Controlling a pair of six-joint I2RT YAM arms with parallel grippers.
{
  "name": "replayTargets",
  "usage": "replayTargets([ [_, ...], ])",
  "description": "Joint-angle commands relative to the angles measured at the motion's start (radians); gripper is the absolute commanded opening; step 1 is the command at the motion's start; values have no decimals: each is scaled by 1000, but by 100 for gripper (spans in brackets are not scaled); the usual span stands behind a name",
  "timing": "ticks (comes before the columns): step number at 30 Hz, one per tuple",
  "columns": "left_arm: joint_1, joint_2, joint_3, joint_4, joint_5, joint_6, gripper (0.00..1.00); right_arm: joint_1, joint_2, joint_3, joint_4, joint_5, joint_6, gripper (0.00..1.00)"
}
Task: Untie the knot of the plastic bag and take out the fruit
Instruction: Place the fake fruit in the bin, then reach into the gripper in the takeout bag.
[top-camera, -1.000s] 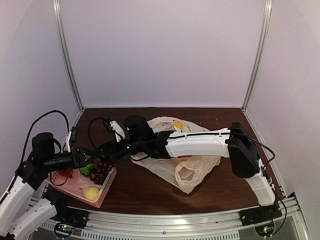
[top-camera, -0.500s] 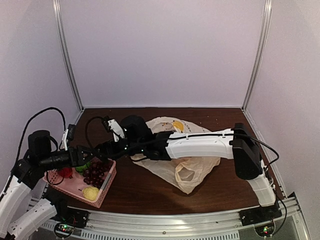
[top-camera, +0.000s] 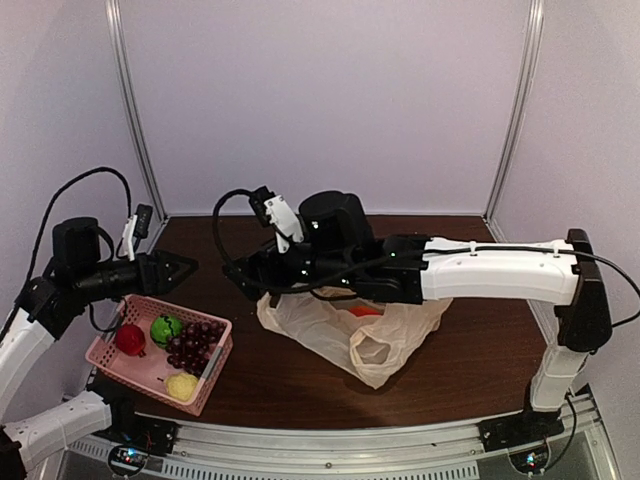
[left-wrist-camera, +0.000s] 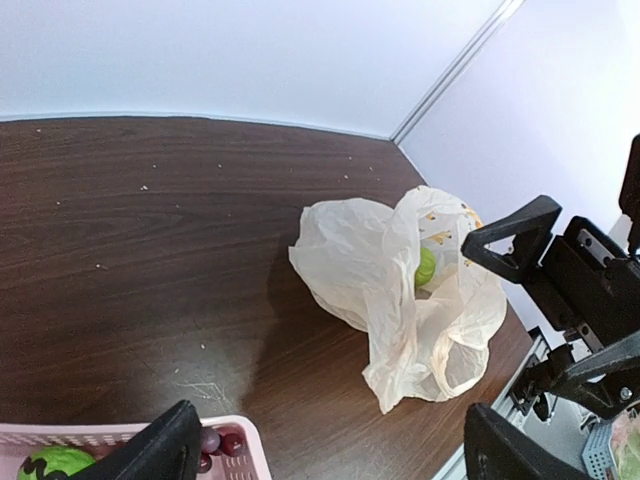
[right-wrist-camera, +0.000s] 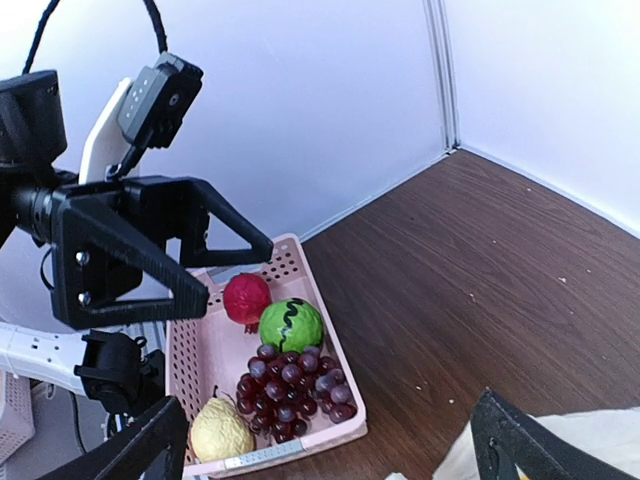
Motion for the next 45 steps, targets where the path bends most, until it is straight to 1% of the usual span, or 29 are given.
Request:
replayTargets([
  [1, 1, 138, 67, 59, 89, 152, 92, 5, -114, -122, -76, 129, -29, 99],
  [3, -2, 183, 76, 78, 117, 188, 92, 5, -173, -177, -97, 182, -34, 100],
  [6, -35, 253, 80, 145, 162, 189, 92, 2, -255, -259, -141, 266, -30, 100],
  [10, -181, 379, 114, 214, 120, 204, 92, -24, -323, -359, -160, 272, 18, 100],
  [12, -248, 470, 146, 246, 105, 212, 92, -29, -339, -392, -164, 270, 39, 99],
  [15, -297, 582, 186, 295, 106, 208, 92, -27, -345, -426, -175, 284, 64, 93],
  [19, -320, 693, 235, 334, 87, 198, 92, -22, -344, -454, -200, 328, 79, 83],
  [22, -332, 742, 245, 391, 94, 170, 91, -22, -344, -474, -199, 356, 82, 81],
  [23, -338, 753, 245, 415, 102, 160, 89, -22, -341, -480, -198, 364, 82, 80],
  [25, -353, 775, 249, 455, 108, 142, 83, -21, -328, -486, -196, 389, 78, 80],
  [27, -366, 798, 254, 471, 106, 130, 74, -22, -302, -486, -199, 423, 79, 80],
  [30, -380, 807, 252, 478, 99, 110, 48, -22, -270, -498, -179, 439, 56, 78],
  [31, -382, 807, 249, 494, 93, 105, 40, -22, -261, -503, -169, 433, 41, 74],
  [34, -388, 792, 244, 513, 86, 92, 19, -20, -234, -507, -162, 414, -4, 65],
  [36, -394, 775, 241, 516, 83, 84, 5, -20, -221, -510, -174, 418, -28, 61],
  [37, -398, 765, 241, 516, 84, 81, 0, -20, -217, -512, -183, 420, -38, 59],
  [41, -414, 711, 234, 515, 80, 65, 0, -21, -197, -522, -219, 435, -60, 54],
  [45, -421, 671, 216, 515, 88, 48, 0, -38, -149, -526, -264, 448, -54, 52],
])
